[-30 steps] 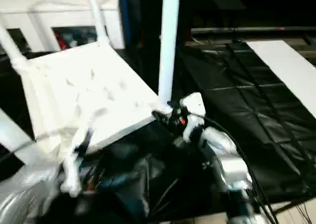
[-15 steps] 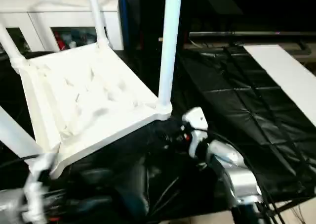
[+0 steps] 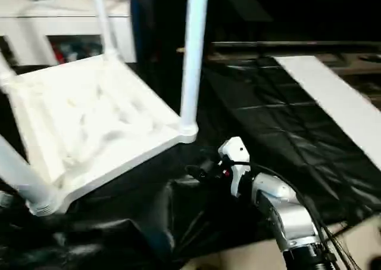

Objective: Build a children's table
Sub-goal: Rotate leg to tighten, then rotate table base

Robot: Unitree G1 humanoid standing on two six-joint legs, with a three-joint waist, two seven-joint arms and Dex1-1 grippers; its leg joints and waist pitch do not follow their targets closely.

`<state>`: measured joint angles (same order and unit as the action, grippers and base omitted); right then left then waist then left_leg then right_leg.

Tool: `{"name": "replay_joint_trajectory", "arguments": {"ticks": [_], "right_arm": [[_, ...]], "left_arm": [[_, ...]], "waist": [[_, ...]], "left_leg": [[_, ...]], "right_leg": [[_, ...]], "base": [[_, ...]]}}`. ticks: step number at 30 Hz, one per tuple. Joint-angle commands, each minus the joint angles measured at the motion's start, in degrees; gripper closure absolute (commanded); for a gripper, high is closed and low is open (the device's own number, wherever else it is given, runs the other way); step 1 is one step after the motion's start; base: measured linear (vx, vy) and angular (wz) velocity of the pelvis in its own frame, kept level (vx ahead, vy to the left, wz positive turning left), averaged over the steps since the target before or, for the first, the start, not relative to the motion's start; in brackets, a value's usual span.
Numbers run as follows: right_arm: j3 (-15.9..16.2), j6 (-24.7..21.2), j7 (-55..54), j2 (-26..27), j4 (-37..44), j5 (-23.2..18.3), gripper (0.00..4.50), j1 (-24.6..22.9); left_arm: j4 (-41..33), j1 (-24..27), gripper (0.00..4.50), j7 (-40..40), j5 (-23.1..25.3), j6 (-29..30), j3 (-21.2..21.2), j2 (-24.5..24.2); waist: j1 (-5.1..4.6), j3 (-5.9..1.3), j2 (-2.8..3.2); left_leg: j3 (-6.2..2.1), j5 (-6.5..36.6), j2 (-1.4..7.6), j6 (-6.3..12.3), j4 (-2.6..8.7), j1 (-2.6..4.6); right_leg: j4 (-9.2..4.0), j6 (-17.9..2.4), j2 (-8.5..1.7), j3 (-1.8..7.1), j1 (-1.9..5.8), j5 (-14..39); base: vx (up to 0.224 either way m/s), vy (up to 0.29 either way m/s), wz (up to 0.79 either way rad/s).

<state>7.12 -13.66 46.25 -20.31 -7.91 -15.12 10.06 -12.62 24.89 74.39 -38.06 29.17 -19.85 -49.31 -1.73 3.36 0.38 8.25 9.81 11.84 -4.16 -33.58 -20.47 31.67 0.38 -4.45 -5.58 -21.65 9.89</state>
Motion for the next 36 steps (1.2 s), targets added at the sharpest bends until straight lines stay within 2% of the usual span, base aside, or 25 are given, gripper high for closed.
{"name": "replay_joint_trajectory", "arguments": {"ticks": [1,2,3,4,5,6,7,8,9,10,11,12,13,14,15,16,20,22,23,28,30,31,32,35,36], "right_arm": [[-1.21,0.65,0.07,-0.43,-0.65,0.23,1.36,0.88],[-1.19,0.83,0.17,-0.39,-0.91,0.31,1.36,0.95],[-1.13,0.97,0.24,-0.37,-1.1,0.39,1.36,1.0],[-1.1,1.04,0.28,-0.36,-1.21,0.43,1.36,1.03],[-0.92,1.32,0.32,-0.27,-1.68,0.64,1.36,1.25],[-0.78,1.51,0.26,-0.14,-2.1,0.82,1.36,1.54],[-0.74,1.6,0.22,-0.1,-2.24,0.88,1.36,1.63],[-0.64,1.87,0.09,0.01,-2.65,1.06,1.36,1.91],[-0.6,1.96,0.04,0.06,-2.81,1.11,1.36,2.02],[-0.51,2.27,-0.05,0.15,-3.19,1.15,1.36,2.24],[-0.47,2.48,-0.13,0.3,-3.61,1.18,1.36,2.47],[-0.44,2.6,-0.17,0.37,-3.8,1.22,1.36,2.56],[-0.34,3.09,-0.31,0.67,-4.56,1.38,1.36,2.9],[-0.28,3.44,-0.47,0.98,-5.12,1.47,1.36,3.13],[-0.3,3.85,-0.63,1.35,-5.67,1.56,1.36,3.37],[-0.38,4.25,-0.89,1.73,-6.23,1.65,1.36,3.65],[-0.32,5.94,-2.05,3.46,-8.55,2.07,1.36,5.08],[-0.23,6.24,-2.15,3.86,-9.06,2.16,1.36,5.46],[-0.12,6.53,-2.26,4.17,-9.52,2.29,1.36,5.79],[0.03,8.93,-4.34,6.25,-13.43,3.84,1.36,8.52],[-0.04,9.39,-6.13,7.27,-15.6,4.47,1.36,9.96],[0.13,9.64,-8.76,8.04,-18.21,5.86,1.36,11.35],[0.14,9.64,-8.99,8.1,-18.45,5.98,1.36,11.48],[-0.05,8.87,-18.09,11.06,-28.69,9.61,1.36,16.97],[0.31,8.83,-18.42,11.48,-30.18,9.96,1.36,17.86]], "left_arm": [[2.14,0.23,0.06,1.55,-0.05,0.5,-3.55,-2.36],[3.17,1.0,0.06,2.73,0.56,0.48,-4.55,-4.08],[3.46,1.7,0.06,3.43,1.03,0.51,-5.14,-5.14],[3.57,2.04,0.06,3.78,1.25,0.49,-5.39,-5.62],[4.51,2.8,0.06,4.6,1.79,0.92,-6.6,-7.14],[5.85,3.1,0.06,4.95,2.52,1.17,-7.51,-8.47],[6.29,3.23,0.06,5.09,2.78,1.14,-7.66,-8.92],[7.75,3.59,0.06,5.55,3.66,0.85,-8.14,-10.27],[8.41,3.69,0.06,5.78,4.04,0.57,-8.33,-10.78],[10.22,3.09,0.06,5.7,4.5,0.04,-9.32,-11.4],[11.47,1.54,0.06,5.04,4.31,-1.01,-10.33,-11.07],[11.87,0.79,0.06,4.65,4.05,-1.24,-10.68,-10.84],[13.41,-2.11,0.06,3.13,3.03,-2.14,-11.99,-9.96],[14.39,-4.5,0.06,2.3,1.38,-2.59,-12.94,-8.8],[15.33,-6.64,0.06,1.43,0.4,-3.53,-13.25,-7.74],[15.61,-8.2,0.06,0.35,-0.09,-4.4,-13.17,-6.62],[15.68,-15.13,0.06,-4.68,-2.9,-5.23,-11.51,0.39],[15.92,-16.09,0.06,-4.92,-2.6,-5.41,-10.37,1.32],[15.29,-16.81,0.06,-5.1,-3.13,-4.75,-9.45,2.22],[14.11,-22.13,0.06,-6.46,-3.27,-3.33,-4.84,6.62],[13.75,-24.44,0.06,-8.01,-2.14,-4.2,-2.65,8.44],[12.32,-25.94,0.06,-8.65,-2.73,-3.34,-0.86,9.8],[12.21,-26.07,0.06,-8.7,-2.77,-3.29,-0.72,9.92],[8.04,-32.36,0.06,-10.45,-5.24,-1.17,4.84,14.85],[7.55,-33.82,0.06,-10.21,-5.07,-1.01,6.31,15.36]], "waist": [[-0.59,-0.91,1.26],[-0.76,-0.28,1.39],[-0.71,-0.13,1.55],[-0.1,0.13,2.21],[4.11,-0.94,2.22],[3.75,-1.83,0.09],[3.41,-0.62,-2.92],[3.33,-0.3,-2.69],[4.36,-0.89,-1.91],[5.3,-1.64,-0.69],[4.86,-2.65,-0.13],[4.8,-2.48,0.4],[4.6,-1.98,0.0],[4.8,-1.72,0.19],[4.88,-1.78,0.41],[5.04,-2.2,0.33],[4.59,-2.72,0.1],[4.6,-3.02,0.24],[4.44,-3.22,-0.24],[4.18,-3.41,-0.41],[4.23,-3.32,-0.21],[4.19,-3.33,-0.55],[4.25,-3.34,-0.45],[4.81,-3.41,-0.7],[4.92,-3.38,-0.9]], "left_leg": [[-1.35,46.54,1.33,-2.8,7.3,1.15],[-0.98,48.83,1.26,-2.91,7.97,1.49],[-0.61,49.58,1.41,-2.94,8.72,1.11],[0.08,51.53,2.17,-3.2,11.16,-0.55],[4.13,51.32,2.7,-3.49,14.15,-4.58],[3.82,44.85,1.66,-3.44,11.83,-1.22],[1.57,23.34,-1.78,-1.57,-5.08,6.25],[-0.48,12.1,-2.41,0.1,-7.21,4.36],[-2.91,7.52,-1.61,0.96,-3.6,-0.99],[-1.93,13.44,0.23,-0.35,1.28,2.17],[-0.84,14.23,0.98,1.0,2.95,3.68],[-0.4,14.25,1.21,1.57,3.44,3.59],[0.68,17.78,0.93,2.39,3.74,3.11],[1.08,21.27,0.73,1.3,3.51,3.05],[0.96,21.48,0.74,0.67,3.59,2.83],[0.6,18.55,0.93,0.3,3.9,2.07],[0.56,14.66,1.02,-0.38,3.92,1.3],[0.6,12.14,0.93,-0.16,3.7,1.24],[0.62,9.23,0.84,0.53,3.53,0.99],[0.95,9.02,0.72,0.58,3.27,1.16],[0.91,9.62,0.81,0.16,3.36,1.28],[0.92,9.8,0.73,-0.1,3.35,1.19],[0.88,9.61,0.79,-0.49,3.41,1.17],[1.34,10.54,0.71,-2.04,3.26,1.82],[1.4,10.3,0.77,-1.94,3.3,1.57]], "right_leg": [[-4.66,-2.47,-1.47,-0.16,1.2,36.39],[-5.02,-1.72,-0.61,-1.41,1.16,38.47],[-4.44,-1.59,-0.14,-2.11,1.9,38.06],[-1.15,-2.12,0.78,-2.82,3.81,34.91],[10.38,-3.13,0.57,1.04,6.88,18.3],[8.21,-1.57,-0.3,3.34,4.28,27.37],[-7.57,1.14,-7.6,5.2,-6.37,63.4],[-8.65,0.53,-9.17,7.78,-5.55,70.08],[-4.99,-1.32,-9.28,9.15,0.91,61.25],[-2.55,-5.24,-4.73,6.51,-0.27,42.16],[0.32,-10.27,-1.57,5.75,-0.7,20.83],[0.59,-12.55,-1.41,5.62,-0.5,14.77],[-0.03,-14.49,-1.09,5.74,-0.2,14.1],[-0.53,-14.68,-1.87,6.01,-0.1,19.63],[-0.54,-14.28,-2.15,5.98,0.24,21.39],[-0.23,-13.66,-2.41,6.02,1.09,19.65],[0.46,-14.33,-2.59,5.9,1.88,12.42],[0.72,-14.65,-2.63,5.95,1.97,9.12],[1.17,-14.88,-2.44,5.92,2.35,3.9],[1.28,-16.17,-2.58,6.0,2.44,1.91],[1.19,-16.11,-2.58,5.92,2.37,3.03],[1.14,-15.96,-2.54,5.95,2.57,3.76],[1.17,-15.87,-2.64,5.97,2.57,4.21],[1.0,-16.43,-2.6,6.01,2.09,6.75],[1.06,-16.24,-2.63,6.08,2.2,6.51]], "base": [[-0.03,-0.002,-0.18],[0.0,0.0,0.0],[-0.068,-0.031,-0.01],[-0.072,-0.038,0.02],[-0.072,-0.038,0.02],[0.056,-0.11,-0.01],[0.077,-0.087,-0.02],[0.113,-0.076,-0.2],[0.079,0.005,-0.13],[0.055,-0.05,0.13],[0.018,-0.061,0.31],[-0.036,-0.073,0.41],[-0.011,-0.018,0.23],[-0.011,-0.018,0.23],[0.0,0.0,0.0],[0.0,0.0,0.0],[0.0,0.0,0.0],[0.0,0.0,0.0],[0.0,0.0,0.0],[0.0,0.0,0.0],[0.0,0.0,0.0],[0.0,0.0,0.0],[0.0,0.0,0.0],[0.0,0.0,0.0],[0.0,0.0,0.0]]}}
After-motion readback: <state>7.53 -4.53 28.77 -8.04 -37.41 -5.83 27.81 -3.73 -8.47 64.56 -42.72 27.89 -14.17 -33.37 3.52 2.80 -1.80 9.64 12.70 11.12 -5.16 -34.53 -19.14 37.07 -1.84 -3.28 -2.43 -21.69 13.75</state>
